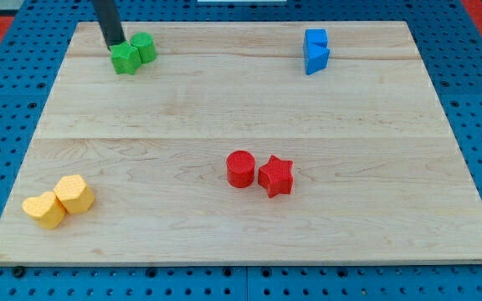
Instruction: Move the green circle to the center
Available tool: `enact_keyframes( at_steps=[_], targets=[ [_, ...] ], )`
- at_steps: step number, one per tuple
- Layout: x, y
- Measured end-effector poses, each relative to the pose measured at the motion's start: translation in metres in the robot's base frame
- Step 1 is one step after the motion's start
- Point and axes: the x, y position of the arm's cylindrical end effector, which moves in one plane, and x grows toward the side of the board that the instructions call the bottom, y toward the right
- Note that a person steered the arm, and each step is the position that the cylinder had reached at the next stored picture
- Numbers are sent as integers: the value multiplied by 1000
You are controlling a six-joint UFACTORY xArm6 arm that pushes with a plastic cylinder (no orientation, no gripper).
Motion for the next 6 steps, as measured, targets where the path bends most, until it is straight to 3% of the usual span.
enact_keyframes(
  at_steps=[2, 3, 4, 5, 6],
  targets=[
    [3, 54],
    [-16, 30],
    [-24, 62],
    [5, 97],
    [87, 136]
  ],
)
